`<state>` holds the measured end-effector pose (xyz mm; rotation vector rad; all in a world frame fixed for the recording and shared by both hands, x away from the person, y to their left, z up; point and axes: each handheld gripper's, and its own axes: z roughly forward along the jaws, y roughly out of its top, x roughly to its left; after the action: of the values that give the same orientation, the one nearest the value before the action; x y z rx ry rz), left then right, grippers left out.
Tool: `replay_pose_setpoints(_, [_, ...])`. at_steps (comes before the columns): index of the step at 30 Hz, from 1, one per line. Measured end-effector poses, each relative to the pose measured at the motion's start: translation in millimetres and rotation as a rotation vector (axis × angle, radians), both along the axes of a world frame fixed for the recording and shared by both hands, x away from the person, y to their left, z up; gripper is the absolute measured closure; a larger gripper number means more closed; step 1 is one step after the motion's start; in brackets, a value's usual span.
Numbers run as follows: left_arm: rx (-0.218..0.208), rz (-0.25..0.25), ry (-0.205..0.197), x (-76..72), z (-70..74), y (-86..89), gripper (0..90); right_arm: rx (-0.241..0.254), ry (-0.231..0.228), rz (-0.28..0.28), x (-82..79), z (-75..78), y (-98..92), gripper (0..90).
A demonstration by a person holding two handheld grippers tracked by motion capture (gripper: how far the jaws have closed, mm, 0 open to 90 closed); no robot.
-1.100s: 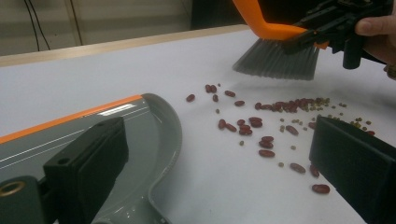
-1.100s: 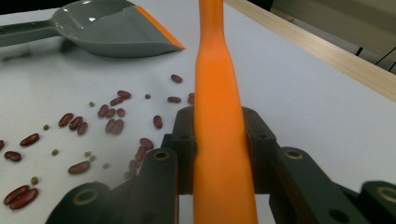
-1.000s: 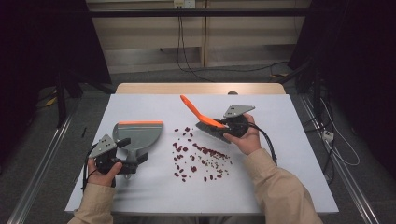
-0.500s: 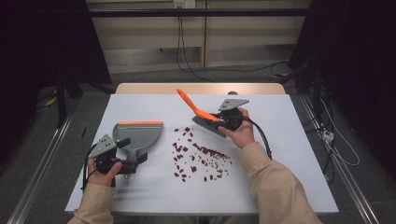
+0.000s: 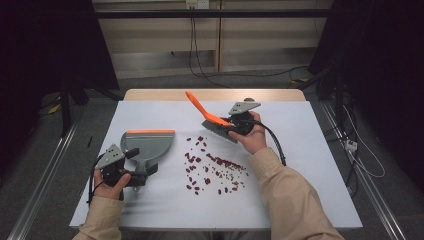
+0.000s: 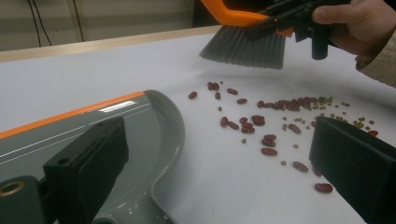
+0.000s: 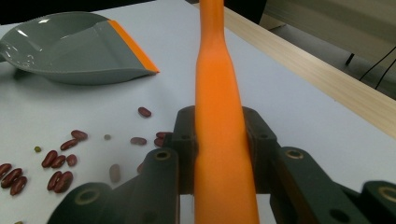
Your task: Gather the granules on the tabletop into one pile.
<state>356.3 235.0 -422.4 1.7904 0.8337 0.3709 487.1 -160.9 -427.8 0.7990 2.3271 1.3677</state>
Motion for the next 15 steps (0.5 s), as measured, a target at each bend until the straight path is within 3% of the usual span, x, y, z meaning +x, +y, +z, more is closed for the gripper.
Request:
replay_pose_setpoints(9, [-0.002,0.002,0.001,0.4,-0.3,1.0,4.4,-0.039,-0.021,0.02,14.8,-8.8,18.8,71.1])
replay_pose_setpoints(15, [-0.006,0.008,0.0,0.4,0.0,2.2,4.4,-0.074,-0.023,0.089,17.0,-16.1,34.9,71.1])
